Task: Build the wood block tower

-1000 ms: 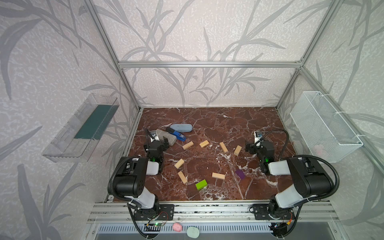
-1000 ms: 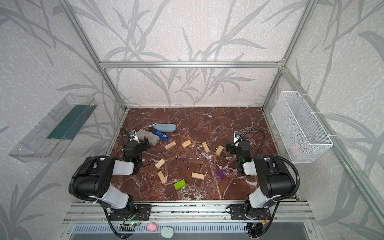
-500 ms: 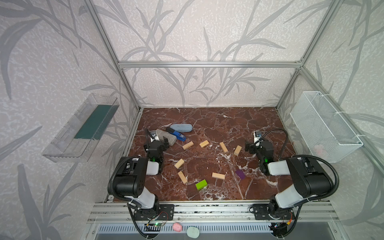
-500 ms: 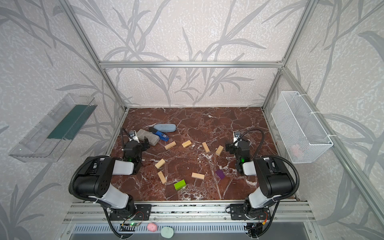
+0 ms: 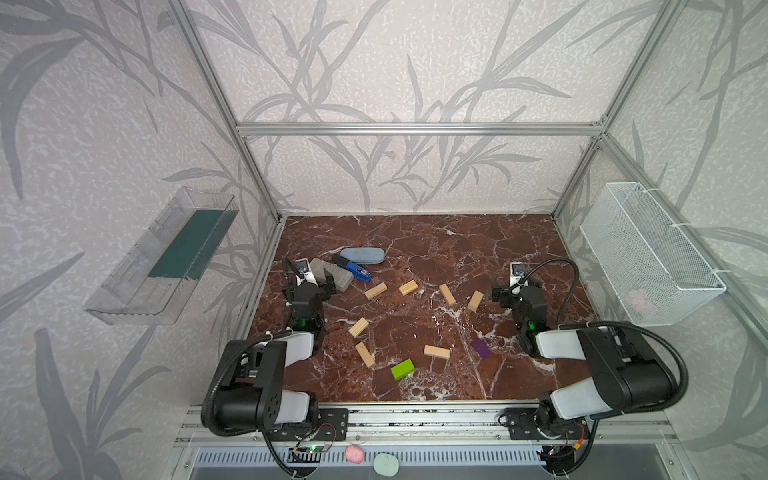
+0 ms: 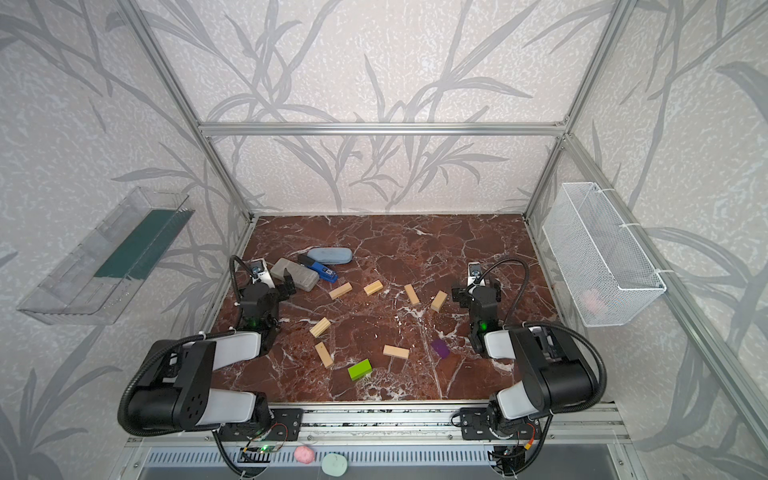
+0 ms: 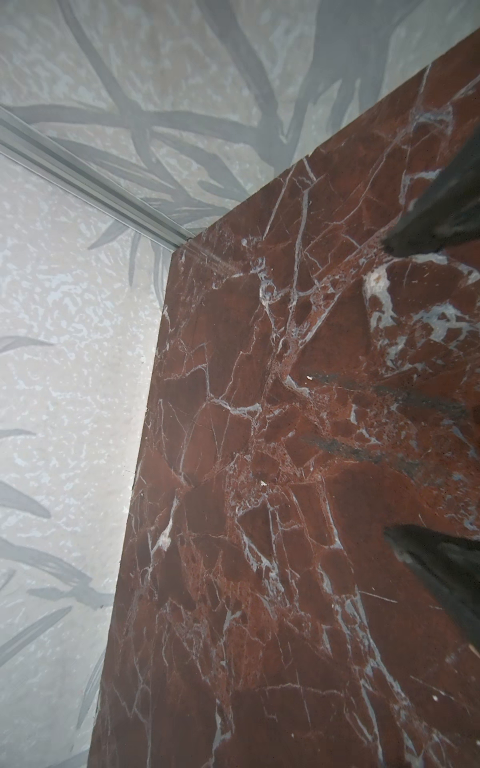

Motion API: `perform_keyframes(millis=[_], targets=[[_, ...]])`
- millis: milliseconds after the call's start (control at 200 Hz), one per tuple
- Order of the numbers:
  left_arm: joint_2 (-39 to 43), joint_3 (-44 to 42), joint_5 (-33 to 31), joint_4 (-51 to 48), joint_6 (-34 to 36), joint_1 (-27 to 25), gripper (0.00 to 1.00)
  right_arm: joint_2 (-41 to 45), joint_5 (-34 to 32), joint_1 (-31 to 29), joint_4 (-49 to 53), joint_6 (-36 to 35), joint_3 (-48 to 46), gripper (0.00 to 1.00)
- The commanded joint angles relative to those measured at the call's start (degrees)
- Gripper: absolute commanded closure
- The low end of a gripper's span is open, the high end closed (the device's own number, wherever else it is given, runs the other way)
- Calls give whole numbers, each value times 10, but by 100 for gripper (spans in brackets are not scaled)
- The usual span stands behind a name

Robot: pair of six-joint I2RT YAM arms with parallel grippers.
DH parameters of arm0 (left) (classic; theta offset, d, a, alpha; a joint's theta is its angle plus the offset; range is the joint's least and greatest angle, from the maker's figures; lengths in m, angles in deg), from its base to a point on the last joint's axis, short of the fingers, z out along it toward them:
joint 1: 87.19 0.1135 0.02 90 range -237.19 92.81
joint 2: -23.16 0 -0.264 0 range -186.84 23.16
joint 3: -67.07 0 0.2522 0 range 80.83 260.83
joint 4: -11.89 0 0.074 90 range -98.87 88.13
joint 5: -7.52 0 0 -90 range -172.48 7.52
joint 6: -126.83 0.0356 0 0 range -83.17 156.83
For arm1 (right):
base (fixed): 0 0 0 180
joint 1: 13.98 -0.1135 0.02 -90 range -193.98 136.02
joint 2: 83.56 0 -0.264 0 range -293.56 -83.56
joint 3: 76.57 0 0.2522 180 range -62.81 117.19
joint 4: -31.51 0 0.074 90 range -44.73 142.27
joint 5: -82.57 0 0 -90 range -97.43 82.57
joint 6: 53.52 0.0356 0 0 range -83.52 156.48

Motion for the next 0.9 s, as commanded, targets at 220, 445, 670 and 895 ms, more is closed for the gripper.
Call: perform_keyframes(millis=[220,445,670,895], targets=[[164,57,51,-232,-62,1,1,142,42,-3,342,102,136,1],[195,98,97,-301,-183,2,1,187,115,6,362,260,101,1],[170,116,127,-340,-274,4,1,186,229,13,431,295,116,1],[158,146,233,-422,-306,-1,1,168,207,-53,535,284,168,1]])
